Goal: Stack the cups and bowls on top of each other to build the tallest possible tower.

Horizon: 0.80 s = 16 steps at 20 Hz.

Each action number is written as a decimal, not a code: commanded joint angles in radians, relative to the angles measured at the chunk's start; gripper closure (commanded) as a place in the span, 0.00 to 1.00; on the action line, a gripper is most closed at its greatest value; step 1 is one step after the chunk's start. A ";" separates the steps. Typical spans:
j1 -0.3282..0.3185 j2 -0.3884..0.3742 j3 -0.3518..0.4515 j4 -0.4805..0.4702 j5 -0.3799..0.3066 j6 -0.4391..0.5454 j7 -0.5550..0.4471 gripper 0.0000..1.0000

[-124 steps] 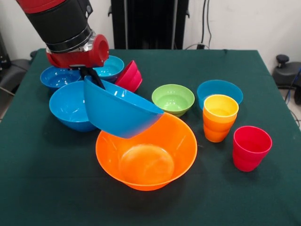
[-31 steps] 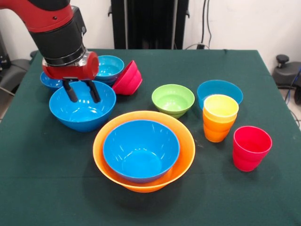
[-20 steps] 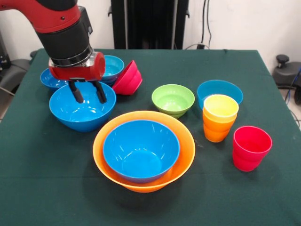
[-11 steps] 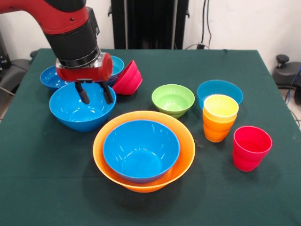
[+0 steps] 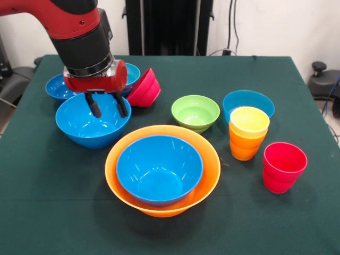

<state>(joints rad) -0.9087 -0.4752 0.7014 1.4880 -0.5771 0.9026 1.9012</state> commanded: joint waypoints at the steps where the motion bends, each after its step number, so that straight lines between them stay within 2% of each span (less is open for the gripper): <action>1: 0.053 0.038 -0.027 -0.018 -0.060 -0.047 -0.126 0.00; 16: 0.033 0.055 0.000 -0.010 -0.014 -0.042 -0.121 0.00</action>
<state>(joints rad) -0.9087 -0.4709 0.7014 1.4880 -0.5802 0.9026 1.9012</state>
